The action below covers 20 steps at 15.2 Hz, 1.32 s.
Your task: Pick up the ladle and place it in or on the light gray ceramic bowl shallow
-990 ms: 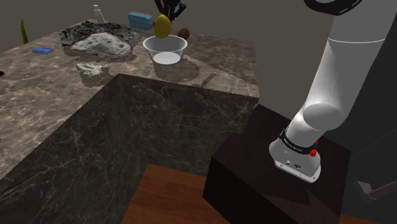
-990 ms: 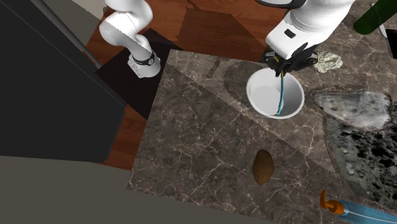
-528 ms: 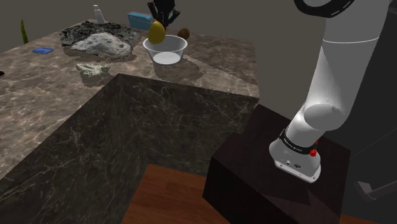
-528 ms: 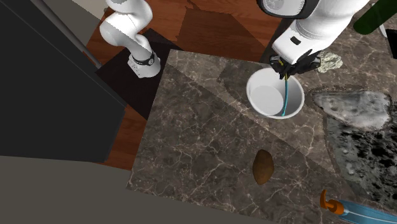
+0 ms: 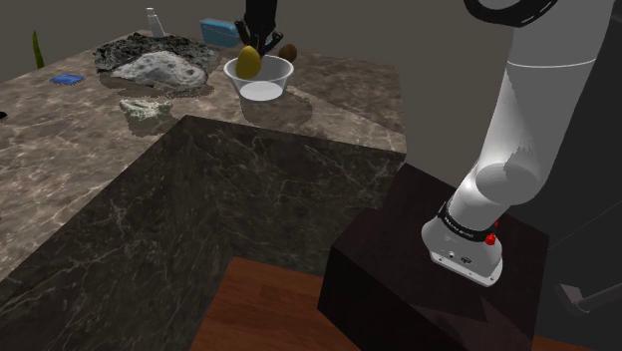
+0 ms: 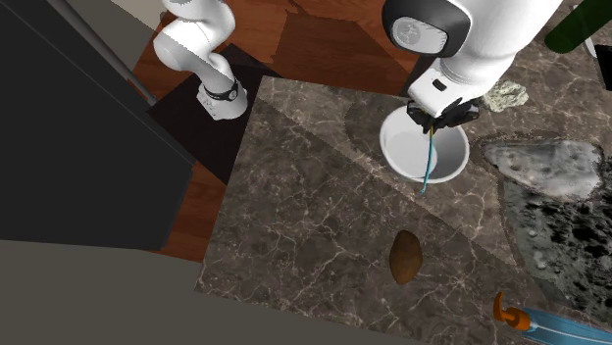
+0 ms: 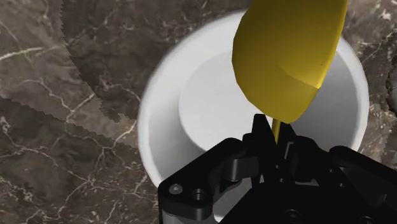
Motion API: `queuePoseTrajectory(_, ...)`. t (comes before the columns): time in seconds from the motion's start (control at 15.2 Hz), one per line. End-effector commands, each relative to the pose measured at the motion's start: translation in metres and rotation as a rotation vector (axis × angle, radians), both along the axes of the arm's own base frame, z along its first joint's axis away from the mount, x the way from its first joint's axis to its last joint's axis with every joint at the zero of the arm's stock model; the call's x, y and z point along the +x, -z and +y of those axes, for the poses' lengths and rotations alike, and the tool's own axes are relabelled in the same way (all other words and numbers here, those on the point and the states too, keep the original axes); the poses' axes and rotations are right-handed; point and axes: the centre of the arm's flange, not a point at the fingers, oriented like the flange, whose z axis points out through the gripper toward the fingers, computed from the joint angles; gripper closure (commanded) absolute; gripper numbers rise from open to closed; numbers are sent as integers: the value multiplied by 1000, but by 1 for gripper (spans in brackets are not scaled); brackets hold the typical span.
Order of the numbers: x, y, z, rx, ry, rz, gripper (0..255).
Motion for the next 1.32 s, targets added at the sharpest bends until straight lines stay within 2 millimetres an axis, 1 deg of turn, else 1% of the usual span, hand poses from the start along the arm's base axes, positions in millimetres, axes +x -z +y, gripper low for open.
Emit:
queuePoseTrajectory(0.0,0,14,5,3,-9,7,255)
queuePoseTrajectory(0.46,0,14,5,3,-9,7,255)
queuePoseTrajectory(0.53,1,13,4,3,-9,8,0)
queuePoseTrajectory(0.79,1,13,2,3,-9,8,0)
queuePoseTrajectory(0.86,0,14,5,3,-9,7,0)
queuePoseTrajectory(1.06,-4,-25,-1,3,-9,7,0)
queuePoseTrajectory(1.12,-5,-35,-3,3,-9,7,0)
queuePoseTrajectory(1.25,-5,-35,-3,3,-9,7,0)
